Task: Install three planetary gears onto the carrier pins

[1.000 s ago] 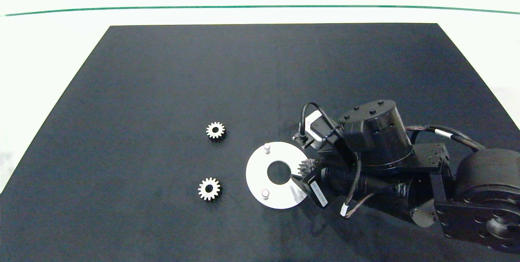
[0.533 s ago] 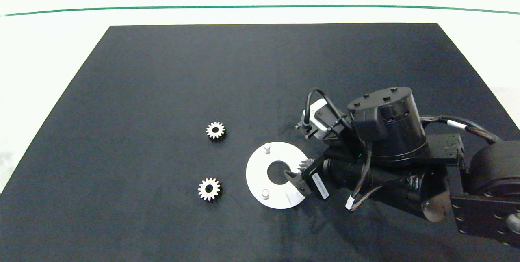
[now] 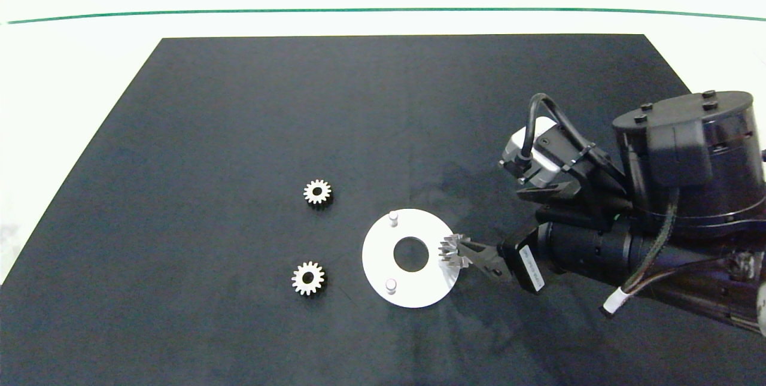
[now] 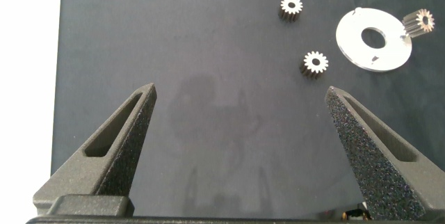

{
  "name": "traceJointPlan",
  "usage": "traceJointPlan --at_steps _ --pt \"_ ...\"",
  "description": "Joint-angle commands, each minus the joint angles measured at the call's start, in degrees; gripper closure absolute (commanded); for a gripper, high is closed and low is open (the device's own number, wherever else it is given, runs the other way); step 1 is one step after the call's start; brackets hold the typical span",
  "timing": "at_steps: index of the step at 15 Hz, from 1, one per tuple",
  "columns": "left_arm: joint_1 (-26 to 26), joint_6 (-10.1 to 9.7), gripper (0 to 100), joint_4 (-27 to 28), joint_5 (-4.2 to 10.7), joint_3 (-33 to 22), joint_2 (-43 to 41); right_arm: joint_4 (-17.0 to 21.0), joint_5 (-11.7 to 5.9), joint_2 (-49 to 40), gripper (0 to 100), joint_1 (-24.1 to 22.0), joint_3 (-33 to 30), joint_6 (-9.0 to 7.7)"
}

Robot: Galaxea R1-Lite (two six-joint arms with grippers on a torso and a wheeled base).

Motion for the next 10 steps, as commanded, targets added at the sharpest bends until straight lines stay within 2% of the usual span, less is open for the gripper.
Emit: traceJointPlan --at_steps 1,10 --pt "0.02 0.02 0 0.02 0.05 -0.44 0.22 -0.03 -0.09 -0.47 0 -2.01 0.01 -0.07" --pt "0.02 0.02 0 0.11 0.05 -0.97 0.31 -0.64 0.26 3.84 0 -2.8 -0.34 0.45"
